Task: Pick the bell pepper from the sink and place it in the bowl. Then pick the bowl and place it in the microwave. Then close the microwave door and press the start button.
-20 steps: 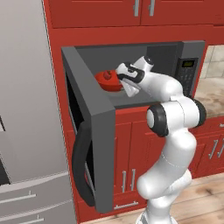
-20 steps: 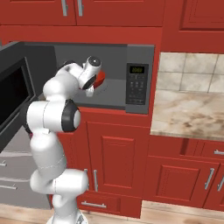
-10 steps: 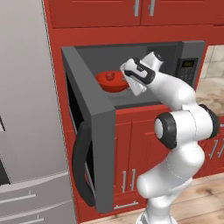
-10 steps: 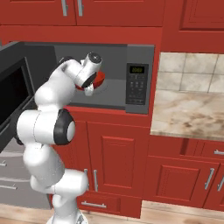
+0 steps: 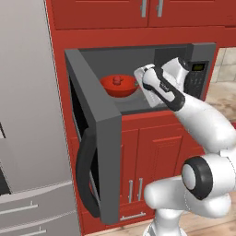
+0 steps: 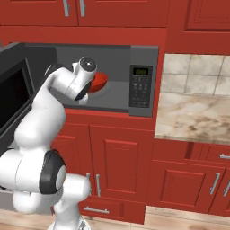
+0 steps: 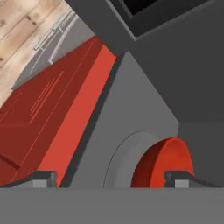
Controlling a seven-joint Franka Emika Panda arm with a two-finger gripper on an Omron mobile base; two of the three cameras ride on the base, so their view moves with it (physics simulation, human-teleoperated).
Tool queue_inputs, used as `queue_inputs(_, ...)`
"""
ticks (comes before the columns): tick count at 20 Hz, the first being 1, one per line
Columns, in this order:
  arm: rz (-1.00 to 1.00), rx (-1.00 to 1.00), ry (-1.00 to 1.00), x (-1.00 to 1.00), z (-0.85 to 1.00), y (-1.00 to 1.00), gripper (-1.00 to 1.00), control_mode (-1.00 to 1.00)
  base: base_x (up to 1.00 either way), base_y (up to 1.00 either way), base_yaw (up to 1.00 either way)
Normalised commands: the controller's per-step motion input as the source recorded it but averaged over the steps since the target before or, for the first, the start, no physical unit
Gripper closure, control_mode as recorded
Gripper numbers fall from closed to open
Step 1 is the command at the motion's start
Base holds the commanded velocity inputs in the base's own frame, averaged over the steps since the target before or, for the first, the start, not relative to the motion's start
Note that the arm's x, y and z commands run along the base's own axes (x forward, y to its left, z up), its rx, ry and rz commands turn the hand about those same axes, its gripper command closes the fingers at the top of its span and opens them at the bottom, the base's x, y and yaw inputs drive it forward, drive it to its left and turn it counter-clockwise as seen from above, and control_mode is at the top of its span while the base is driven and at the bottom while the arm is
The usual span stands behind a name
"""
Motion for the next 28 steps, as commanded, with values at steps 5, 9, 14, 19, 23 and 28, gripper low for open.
queue_inputs(5, 0.01, 0.03, 0.07, -1.00, 0.79, -0.01, -1.00, -1.00, 0.00, 0.00, 0.00)
queue_inputs(9, 0.06, 0.04, 0.17, -1.00, 0.86, -0.09, -1.00, -1.00, 0.00, 0.00, 0.00)
queue_inputs(14, 0.14, 0.04, 0.20, -1.00, 0.53, -0.13, -1.00, -1.00, 0.00, 0.00, 0.00)
queue_inputs(19, 0.18, 0.01, 0.10, -1.00, 0.06, -0.02, -1.00, -1.00, 0.00, 0.00, 0.00)
queue_inputs(23, 0.10, 0.00, -0.02, -1.00, 0.06, 0.04, -1.00, -1.00, 0.00, 0.00, 0.00)
queue_inputs(28, 0.08, 0.08, -0.07, -1.00, 0.73, 0.01, -1.00, -1.00, 0.00, 0.00, 0.00)
